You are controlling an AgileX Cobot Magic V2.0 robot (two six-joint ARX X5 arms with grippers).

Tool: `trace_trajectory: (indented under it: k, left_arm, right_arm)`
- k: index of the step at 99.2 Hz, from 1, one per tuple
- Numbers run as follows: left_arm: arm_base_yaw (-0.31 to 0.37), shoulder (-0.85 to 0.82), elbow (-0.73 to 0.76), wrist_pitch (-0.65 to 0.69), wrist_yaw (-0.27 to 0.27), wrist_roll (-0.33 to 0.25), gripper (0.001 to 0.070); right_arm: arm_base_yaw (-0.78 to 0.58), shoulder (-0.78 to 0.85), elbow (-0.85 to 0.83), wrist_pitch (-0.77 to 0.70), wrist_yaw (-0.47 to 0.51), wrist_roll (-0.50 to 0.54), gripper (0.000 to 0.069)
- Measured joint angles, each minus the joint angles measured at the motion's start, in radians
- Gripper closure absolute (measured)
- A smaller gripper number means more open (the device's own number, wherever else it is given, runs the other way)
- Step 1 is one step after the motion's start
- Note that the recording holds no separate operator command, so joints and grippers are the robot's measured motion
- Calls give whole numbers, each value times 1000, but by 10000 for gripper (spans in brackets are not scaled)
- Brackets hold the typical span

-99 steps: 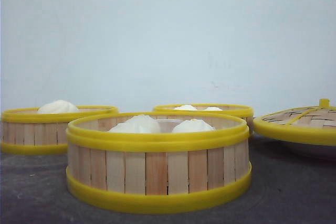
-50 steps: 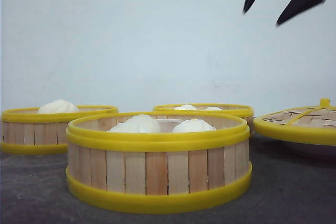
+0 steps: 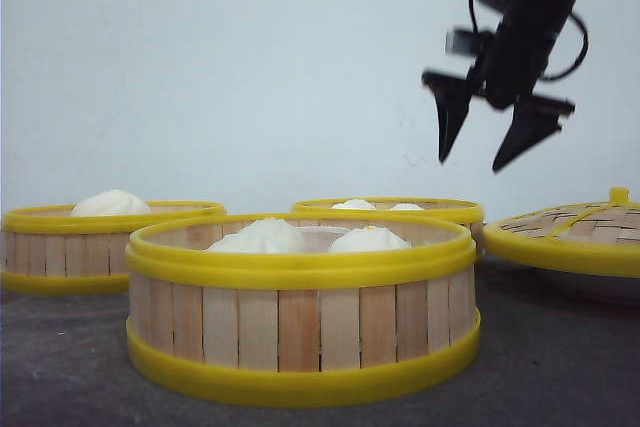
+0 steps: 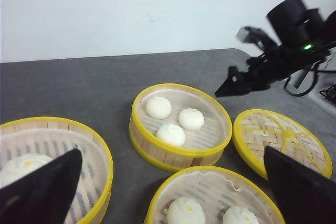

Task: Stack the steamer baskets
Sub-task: 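Lower the right gripper onto the rim of the farther steamer basket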

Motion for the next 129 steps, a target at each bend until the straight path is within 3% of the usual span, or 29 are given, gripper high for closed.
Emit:
trace_trajectory:
  k: [12,47,71,82,111,129]
  left_arm:
    - [-1,0,0,-11,0,0,28]
    - [-1,-1,0,-49,0,4,28]
    - [-1,-1,0,-51,0,11,28]
    - [-1,-1,0,-51,0,14,28]
    - [-1,-10,0,-53,0,18,28]
    - [-1,-27,0,-70,0,18,28]
  right_arm:
    - [0,43,0,22,2,0,244]
    - [3,113,0,63,29,34,368]
    - [23,127,1,76,84,44,585]
    - [23,127,1,75,95,53,645]
    - [33,128,8,82,108,90,662]
    - [32,129,101,55,106,104,662]
